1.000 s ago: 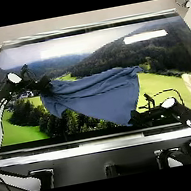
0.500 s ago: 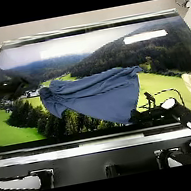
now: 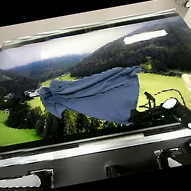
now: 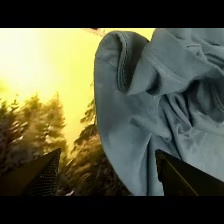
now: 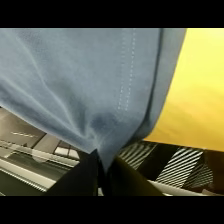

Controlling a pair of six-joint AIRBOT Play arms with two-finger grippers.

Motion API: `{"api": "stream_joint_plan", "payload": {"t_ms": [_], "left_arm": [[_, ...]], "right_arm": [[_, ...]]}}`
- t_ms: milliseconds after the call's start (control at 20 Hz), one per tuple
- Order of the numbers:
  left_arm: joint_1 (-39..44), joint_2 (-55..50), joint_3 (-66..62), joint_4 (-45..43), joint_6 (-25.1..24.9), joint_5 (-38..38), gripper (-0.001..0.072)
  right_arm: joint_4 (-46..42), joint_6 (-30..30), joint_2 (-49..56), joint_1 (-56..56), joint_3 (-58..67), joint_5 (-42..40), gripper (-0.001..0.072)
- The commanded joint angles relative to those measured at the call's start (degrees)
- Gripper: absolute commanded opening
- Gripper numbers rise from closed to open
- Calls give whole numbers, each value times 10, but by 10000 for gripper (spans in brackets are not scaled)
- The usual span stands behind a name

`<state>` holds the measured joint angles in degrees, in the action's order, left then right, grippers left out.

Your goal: Fold the clothes and pants, and hang the long-sleeved shirts on hangers.

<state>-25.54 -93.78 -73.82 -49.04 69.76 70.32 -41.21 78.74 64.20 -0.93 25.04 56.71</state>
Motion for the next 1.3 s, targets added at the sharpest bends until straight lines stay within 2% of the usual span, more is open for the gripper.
{"api": "stream_joint_plan", "payload": {"t_ms": [0, 250, 600, 750, 800, 900, 950, 1150, 1250], "left_arm": [[15, -38, 12, 60, -52, -6, 650], [55, -73, 10, 59, -53, -30, 650], [61, -85, 10, 47, -53, -55, 639], [76, -92, 10, 47, -53, -55, 444], [82, -93, 10, 47, -53, -55, 350], [88, -93, 10, 47, -53, -54, 49], [88, -92, 8, 49, -52, -52, 18], [89, -81, -38, 76, -52, -17, 16], [88, -61, -86, 87, -44, -8, 15]], "right_arm": [[10, 1, 0, 1, 1, 1, 36], [25, 1, 0, 1, 1, 0, 36], [37, -1, 0, 1, 1, 0, 37], [42, -6, 0, 1, 4, -1, 37], [44, -8, 0, 1, 6, -1, 36], [45, -11, 0, 1, 15, -1, 36], [45, -12, 0, 1, 21, -1, 36], [40, -36, -11, 1, 81, 7, 34], [11, -33, -22, 1, 148, -1, 33]]}}
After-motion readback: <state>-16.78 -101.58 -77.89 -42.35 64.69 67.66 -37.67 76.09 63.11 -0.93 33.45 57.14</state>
